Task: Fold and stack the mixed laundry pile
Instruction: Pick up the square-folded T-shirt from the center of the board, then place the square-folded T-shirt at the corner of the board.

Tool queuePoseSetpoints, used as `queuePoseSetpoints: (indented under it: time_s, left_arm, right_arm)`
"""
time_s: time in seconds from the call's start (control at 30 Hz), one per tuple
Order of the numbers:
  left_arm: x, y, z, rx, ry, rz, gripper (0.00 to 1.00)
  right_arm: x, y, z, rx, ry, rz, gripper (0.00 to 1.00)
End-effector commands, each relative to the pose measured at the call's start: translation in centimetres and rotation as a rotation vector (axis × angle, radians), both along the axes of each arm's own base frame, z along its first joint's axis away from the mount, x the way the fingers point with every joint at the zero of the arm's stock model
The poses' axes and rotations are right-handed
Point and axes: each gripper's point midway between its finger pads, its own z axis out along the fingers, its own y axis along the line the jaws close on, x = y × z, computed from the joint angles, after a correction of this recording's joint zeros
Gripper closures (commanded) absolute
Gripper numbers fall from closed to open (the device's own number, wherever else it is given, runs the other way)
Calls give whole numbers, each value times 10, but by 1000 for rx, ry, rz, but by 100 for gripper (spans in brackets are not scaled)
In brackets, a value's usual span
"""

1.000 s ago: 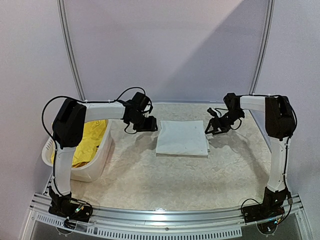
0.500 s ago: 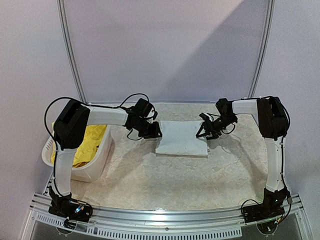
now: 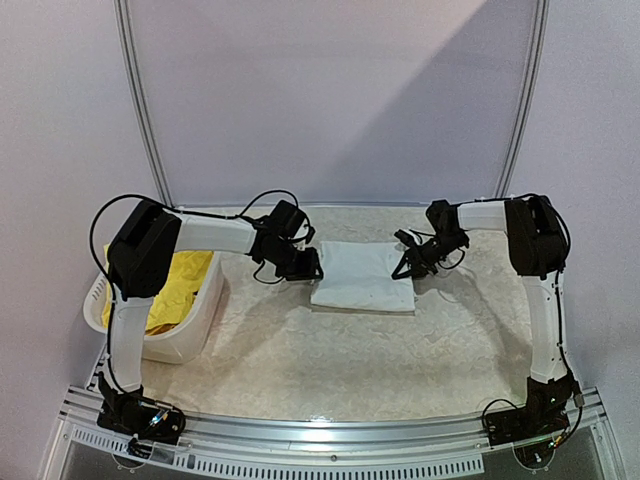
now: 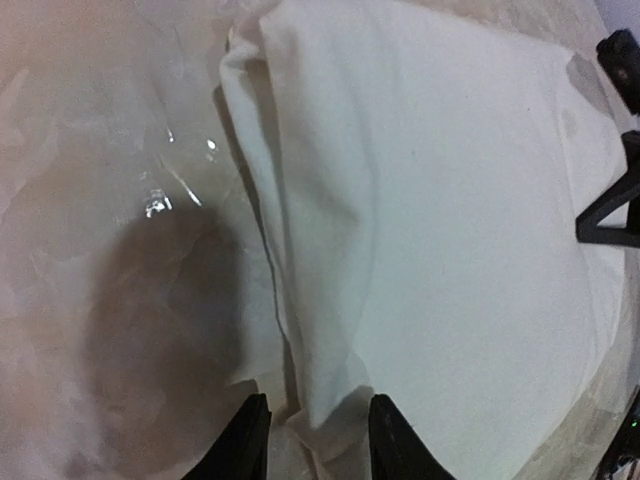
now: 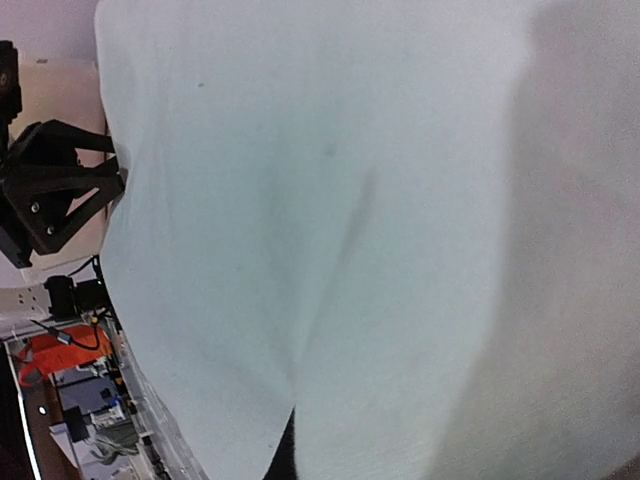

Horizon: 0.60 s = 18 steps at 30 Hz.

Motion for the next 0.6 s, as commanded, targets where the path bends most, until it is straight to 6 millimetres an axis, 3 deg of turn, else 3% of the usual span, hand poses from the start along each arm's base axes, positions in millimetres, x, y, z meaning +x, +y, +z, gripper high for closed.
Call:
queuePoseSetpoints:
  time_s: [0.0, 0.17, 0.43, 0.5, 0.57]
  left_arm:
    - [-4, 18, 20, 121, -53, -11, 59]
    - [-10, 38, 44, 226, -91, -40, 55]
    - [-38, 39, 60, 215, -96, -77, 55]
    - [-45, 38, 66, 222, -105, -92, 55]
    - [-53, 37, 70, 237, -109, -111, 55]
  right_arm:
    - [12, -16, 4, -35, -52, 23, 99]
    - [36, -62, 27, -117, -129, 2, 100]
    - [92, -149, 43, -269, -243, -97, 100]
    - [112, -191, 46, -321, -276, -163, 100]
    - [129, -217, 49, -370, -314, -204, 100]
